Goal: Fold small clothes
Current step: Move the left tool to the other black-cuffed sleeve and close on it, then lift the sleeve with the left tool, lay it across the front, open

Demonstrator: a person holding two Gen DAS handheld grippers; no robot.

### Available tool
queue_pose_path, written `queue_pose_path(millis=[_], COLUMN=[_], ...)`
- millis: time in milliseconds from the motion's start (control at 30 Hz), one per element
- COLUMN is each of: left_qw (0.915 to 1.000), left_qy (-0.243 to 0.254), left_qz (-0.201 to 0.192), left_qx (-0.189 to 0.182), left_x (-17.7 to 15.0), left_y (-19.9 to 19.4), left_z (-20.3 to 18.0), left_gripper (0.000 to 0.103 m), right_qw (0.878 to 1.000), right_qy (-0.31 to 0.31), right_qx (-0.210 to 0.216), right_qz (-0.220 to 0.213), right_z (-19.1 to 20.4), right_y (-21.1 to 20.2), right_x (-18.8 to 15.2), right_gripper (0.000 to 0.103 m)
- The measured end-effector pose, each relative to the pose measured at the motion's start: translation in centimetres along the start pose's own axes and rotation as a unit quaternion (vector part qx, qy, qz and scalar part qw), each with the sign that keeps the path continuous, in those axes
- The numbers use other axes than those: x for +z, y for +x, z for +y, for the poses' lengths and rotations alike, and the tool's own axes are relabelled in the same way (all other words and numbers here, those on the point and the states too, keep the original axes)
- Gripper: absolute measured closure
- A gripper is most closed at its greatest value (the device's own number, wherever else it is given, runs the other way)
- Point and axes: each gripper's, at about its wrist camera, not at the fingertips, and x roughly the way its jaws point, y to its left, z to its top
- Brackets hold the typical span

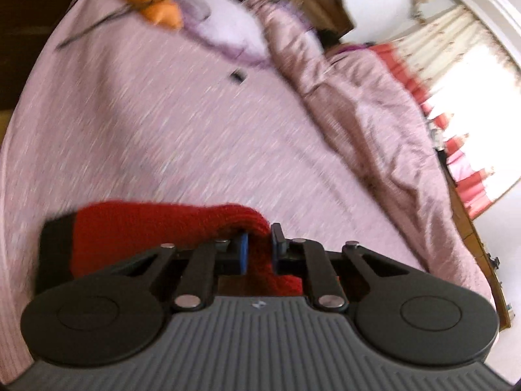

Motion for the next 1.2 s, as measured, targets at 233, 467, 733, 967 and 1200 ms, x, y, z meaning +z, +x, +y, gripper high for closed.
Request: queue_pose_path(millis=[233, 467, 733, 967, 1200], left_qw=[0.9960, 0.9834, 0.9699, 0.9564, 0.9374], left_qy=[0.060, 0.129, 0.170, 0.211, 0.257], left_qz=[-0.034, -0.038, 0.012, 0.056, 0.110], left_qx=[-0.056, -0.122, -0.174, -0.194, -0.208], left_x=[3.5, 3.3, -2.4, -7.8, -12.9], left_y=[0.0, 0.0, 0.2, 0.8, 2.1], left_z=[-5.8, -13.2, -18.8, -21.4, -22.6], left_gripper=[0.089, 0.089, 0.089, 0.089, 0.089], right_qw=[1.000, 1.000, 1.000, 1.000, 1.000], right_qy=[-0.008, -0.012, -0.011, -0.005, 0.003], right_qx=[0.003, 0.002, 0.002, 0.003, 0.002], right_qz=[-0.006, -0.009, -0.012, -0.018, -0.019], right_z=[0.3, 0.4, 0.2, -0.1, -0.7], right_y=[-0.2, -0.3, -0.4, -0.7, -0.6], right_x=[0.1, 0.1, 0.1, 0.2, 0.7], right_gripper=[0.048, 0.048, 0.048, 0.048, 0.048])
